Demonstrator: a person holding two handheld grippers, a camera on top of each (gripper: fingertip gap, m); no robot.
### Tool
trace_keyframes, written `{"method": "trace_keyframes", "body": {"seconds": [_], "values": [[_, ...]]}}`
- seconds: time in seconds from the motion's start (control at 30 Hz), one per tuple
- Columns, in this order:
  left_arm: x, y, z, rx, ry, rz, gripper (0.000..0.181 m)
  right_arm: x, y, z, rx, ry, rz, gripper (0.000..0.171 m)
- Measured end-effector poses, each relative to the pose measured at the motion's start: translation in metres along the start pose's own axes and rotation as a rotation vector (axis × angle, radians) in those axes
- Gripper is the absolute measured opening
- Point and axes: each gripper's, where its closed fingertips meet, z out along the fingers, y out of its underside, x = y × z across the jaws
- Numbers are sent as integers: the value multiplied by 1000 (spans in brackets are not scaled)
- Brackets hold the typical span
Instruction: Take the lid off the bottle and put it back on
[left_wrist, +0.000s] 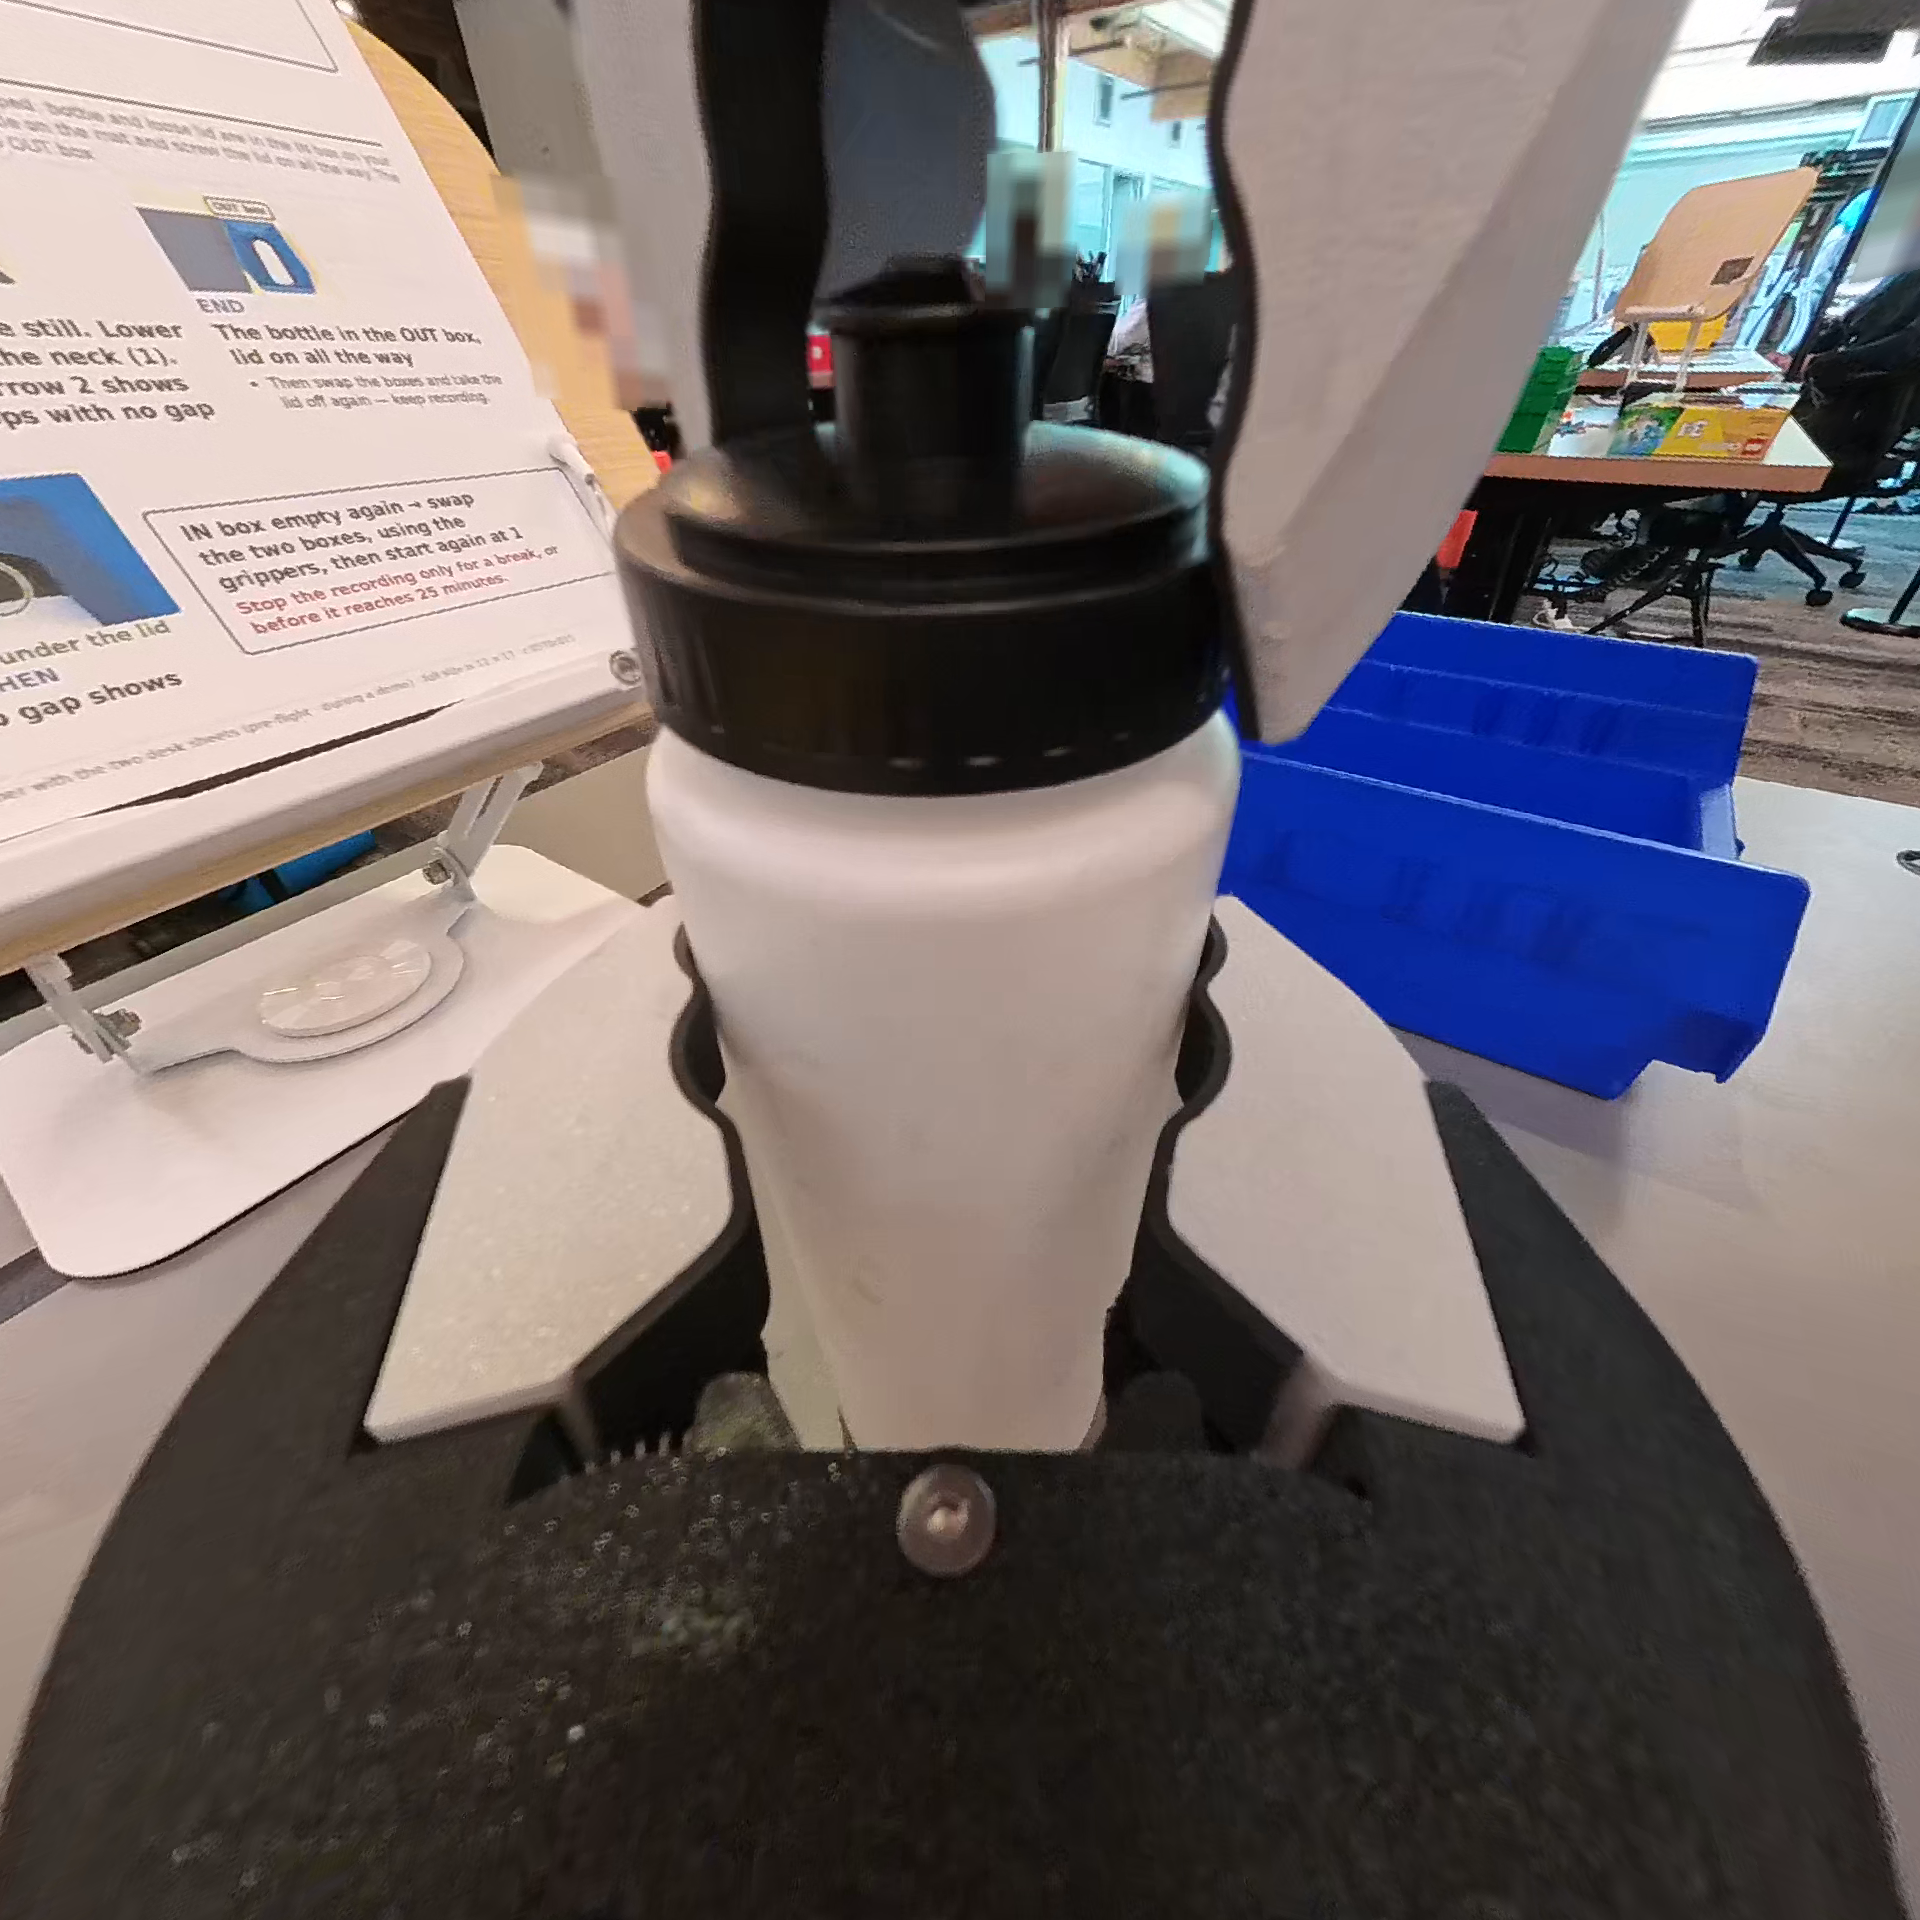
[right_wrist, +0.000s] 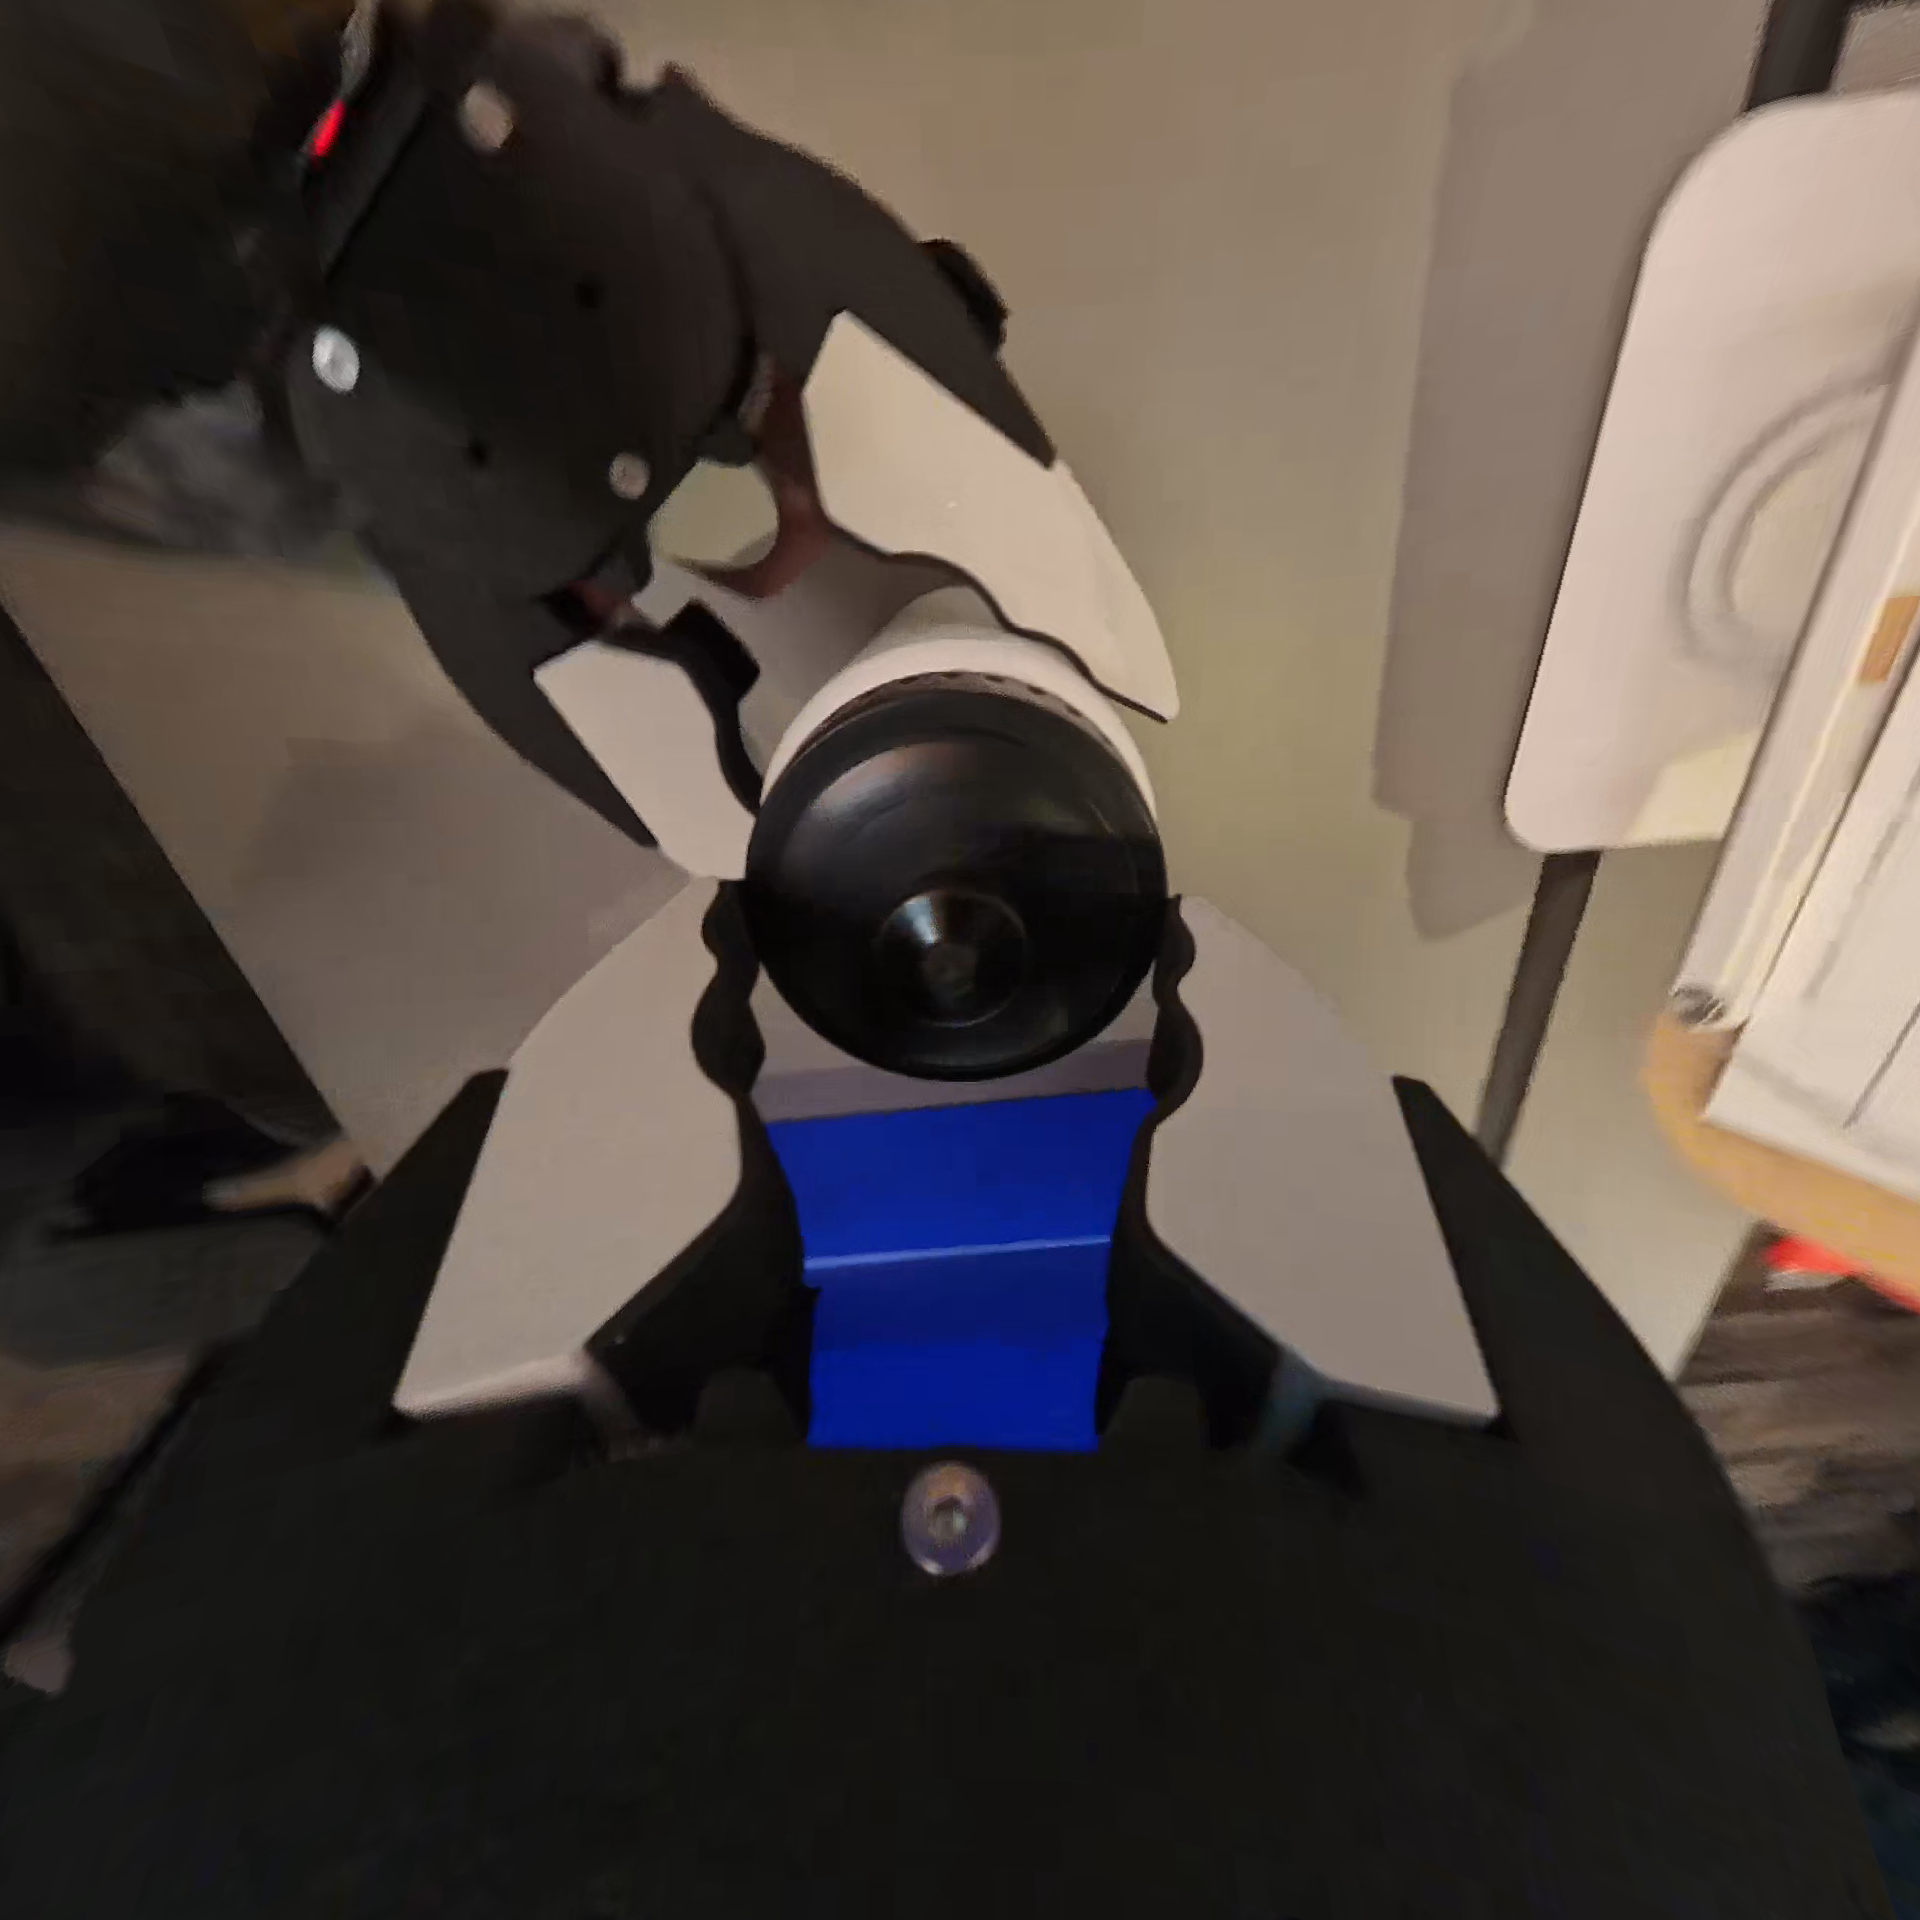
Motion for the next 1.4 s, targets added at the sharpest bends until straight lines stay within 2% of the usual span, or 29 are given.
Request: {"method": "trace_keyframes", "body": {"seconds": [0.27,0.43,0.57,0.7,0.83,0.93,1.03,1.13,1.2,1.23,1.3,1.4], "values": [[3,0,3,2,26,14,86,7,6,-2,-162,13,-602,74],[4,0,5,6,37,-1,86,15,4,-3,-232,73,-1085,74],[5,0,6,16,51,-9,86,19,4,-4,-335,135,-1224,74],[8,0,4,9,54,9,86,15,5,-4,-317,150,-1212,74],[7,0,3,4,46,5,86,13,7,-15,-258,200,-1103,74],[7,0,2,1,44,7,86,11,4,-33,-150,259,-936,93],[7,0,1,-2,31,11,86,4,-8,-46,66,281,-616,101],[7,0,1,6,17,10,86,3,-14,-45,252,244,-175,112],[6,0,1,17,3,6,86,-1,-19,-41,379,203,85,103],[6,0,1,22,-3,2,86,-5,-20,-38,418,175,186,105],[5,0,2,29,-9,-3,86,-10,-17,-29,397,150,328,112],[4,-1,3,36,-9,-9,86,-4,-7,-24,312,203,459,110]]}}
